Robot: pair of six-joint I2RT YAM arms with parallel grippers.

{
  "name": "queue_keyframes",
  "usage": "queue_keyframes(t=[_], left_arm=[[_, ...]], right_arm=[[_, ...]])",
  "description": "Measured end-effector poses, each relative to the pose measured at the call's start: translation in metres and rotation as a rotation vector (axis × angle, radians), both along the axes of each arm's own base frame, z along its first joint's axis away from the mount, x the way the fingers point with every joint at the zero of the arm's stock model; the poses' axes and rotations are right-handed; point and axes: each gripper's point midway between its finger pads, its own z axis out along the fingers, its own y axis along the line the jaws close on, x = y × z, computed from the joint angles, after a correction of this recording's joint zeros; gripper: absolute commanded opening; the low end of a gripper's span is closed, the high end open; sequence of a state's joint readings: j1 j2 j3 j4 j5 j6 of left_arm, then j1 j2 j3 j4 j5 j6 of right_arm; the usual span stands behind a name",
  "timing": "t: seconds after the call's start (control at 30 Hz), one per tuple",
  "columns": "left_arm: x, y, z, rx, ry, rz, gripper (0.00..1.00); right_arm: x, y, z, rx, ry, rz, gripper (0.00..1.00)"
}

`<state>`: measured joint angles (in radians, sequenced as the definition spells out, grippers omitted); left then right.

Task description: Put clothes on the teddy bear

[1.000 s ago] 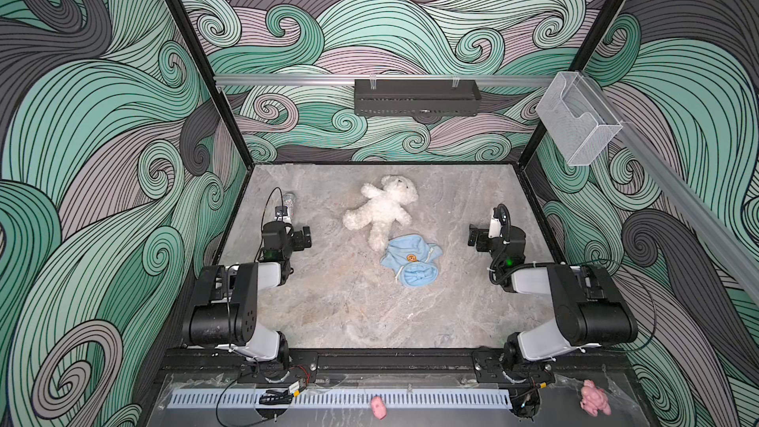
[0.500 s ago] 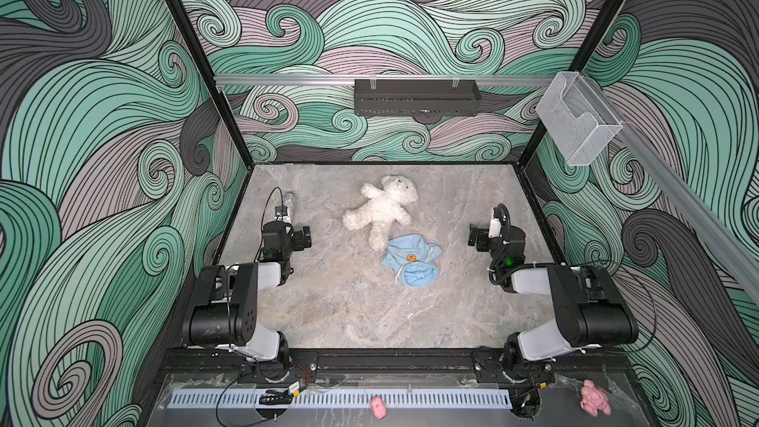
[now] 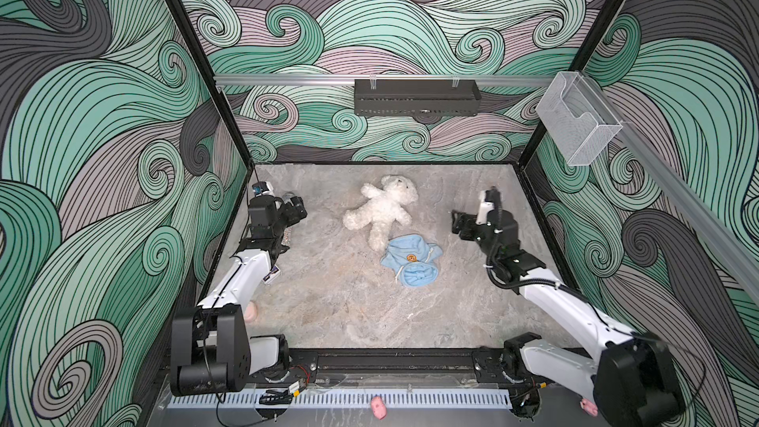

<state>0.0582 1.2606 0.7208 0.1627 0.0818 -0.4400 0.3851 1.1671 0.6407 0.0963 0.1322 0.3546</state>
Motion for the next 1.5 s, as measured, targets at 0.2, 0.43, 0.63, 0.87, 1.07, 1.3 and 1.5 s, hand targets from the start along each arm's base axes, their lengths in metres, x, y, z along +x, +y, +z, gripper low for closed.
queue_keyframes(t=[0.2, 0.43, 0.63, 0.87, 1.07, 1.3, 1.5], left_arm=[[-0.017, -0.055, -0.021, -0.114, 0.113, -0.149, 0.92], [-0.035, -0.088, -0.037, -0.117, 0.202, -0.235, 0.91], [-0.053, -0.115, -0.042, -0.107, 0.256, -0.312, 0.88], [-0.078, -0.165, -0.017, -0.099, 0.191, -0.516, 0.83], [-0.091, -0.221, -0.006, -0.028, 0.088, -0.788, 0.78], [-0.096, -0.292, -0.042, 0.124, 0.122, -1.141, 0.71], [-0.101, -0.318, -0.067, 0.237, 0.130, -1.331, 0.71]], right_arm=[[-0.026, 0.039, -0.082, -0.095, 0.309, 0.122, 0.70], [-0.003, 0.077, -0.106, -0.162, 0.385, 0.213, 0.55], [-0.004, 0.089, -0.136, -0.161, 0.464, 0.266, 0.20], [-0.048, 0.094, -0.143, -0.068, 0.459, 0.405, 0.09], [-0.083, 0.103, -0.124, 0.044, 0.335, 0.559, 0.04], [-0.080, 0.121, -0.083, 0.105, 0.129, 0.672, 0.00], [-0.076, 0.125, -0.068, 0.125, 0.053, 0.704, 0.01]])
